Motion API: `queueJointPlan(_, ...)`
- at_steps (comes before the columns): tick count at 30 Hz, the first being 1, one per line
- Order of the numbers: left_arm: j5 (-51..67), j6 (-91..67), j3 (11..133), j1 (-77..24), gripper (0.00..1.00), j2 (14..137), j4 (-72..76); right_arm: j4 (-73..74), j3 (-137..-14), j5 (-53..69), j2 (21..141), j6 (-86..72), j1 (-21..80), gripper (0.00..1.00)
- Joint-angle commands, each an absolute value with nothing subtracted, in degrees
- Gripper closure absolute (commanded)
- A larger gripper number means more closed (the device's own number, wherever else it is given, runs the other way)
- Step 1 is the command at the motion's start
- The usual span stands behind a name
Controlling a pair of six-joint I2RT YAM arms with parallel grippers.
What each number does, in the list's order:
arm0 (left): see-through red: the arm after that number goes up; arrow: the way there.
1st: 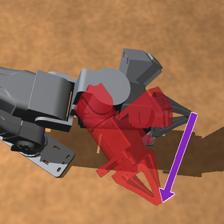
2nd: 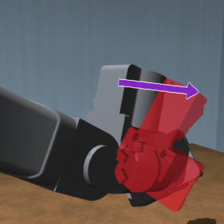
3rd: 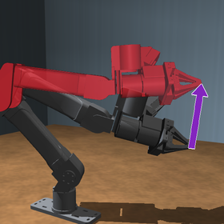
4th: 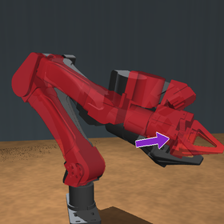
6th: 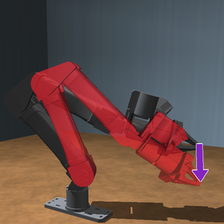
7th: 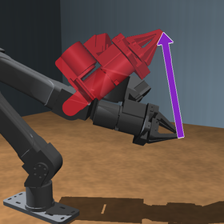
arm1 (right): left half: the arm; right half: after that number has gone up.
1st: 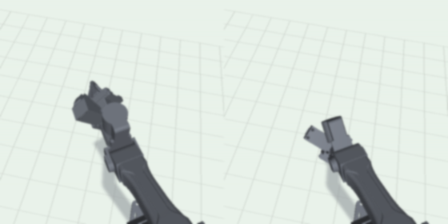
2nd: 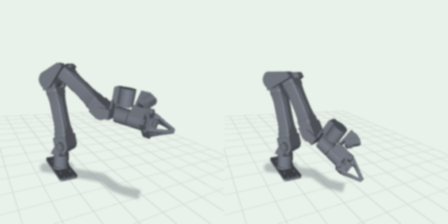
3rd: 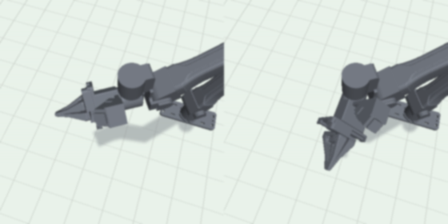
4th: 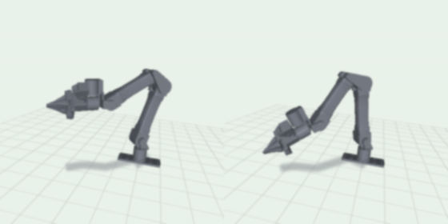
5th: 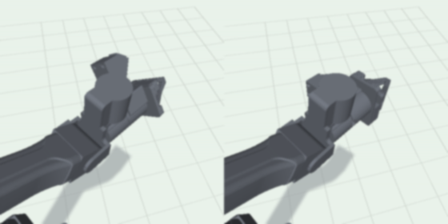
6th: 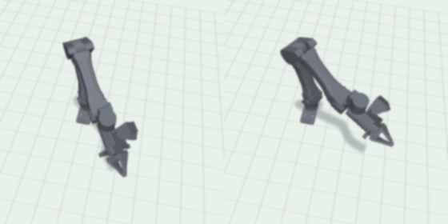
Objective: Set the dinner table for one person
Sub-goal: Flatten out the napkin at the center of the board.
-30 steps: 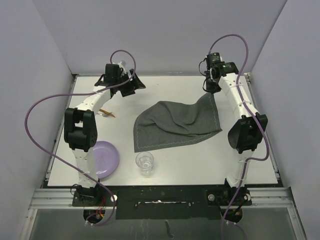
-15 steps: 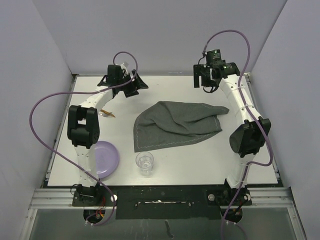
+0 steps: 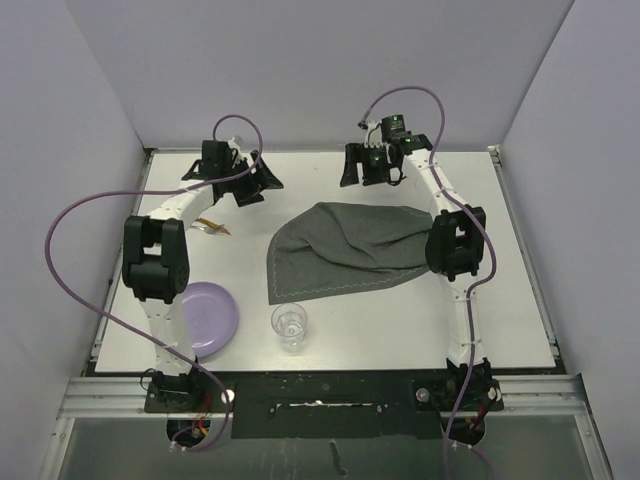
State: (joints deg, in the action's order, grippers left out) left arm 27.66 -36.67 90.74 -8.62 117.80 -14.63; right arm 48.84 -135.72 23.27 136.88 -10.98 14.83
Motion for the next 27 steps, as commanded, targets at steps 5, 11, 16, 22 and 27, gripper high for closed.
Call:
queueJointPlan(5, 28.0, -35.3, 86.3, -6.2, 0.23, 106.7, -12.2, 39.4, -126.4, 37.8, 134.7, -8.5, 14.9, 0.22)
queueJointPlan(11, 28.1, -35.3, 85.7, -6.2, 0.23, 106.3, -12.3, 39.2, -124.1, 38.9, 137.6, -7.4, 14.9, 0.24)
queueJointPlan(16, 28.1, -35.1, 85.4, -6.2, 0.23, 106.1, -12.6, 38.8, -123.9, 39.1, 139.2, -7.8, 14.9, 0.28)
queueJointPlan(22, 28.2, -35.0, 84.0, -6.0, 0.23, 105.2, -12.3, 39.8, -125.7, 39.7, 141.9, -7.5, 14.8, 0.32)
queueJointPlan(27, 28.7, -35.0, 83.4, -5.8, 0.23, 105.0, -12.0, 41.1, -127.1, 40.0, 144.6, -7.3, 14.9, 0.34)
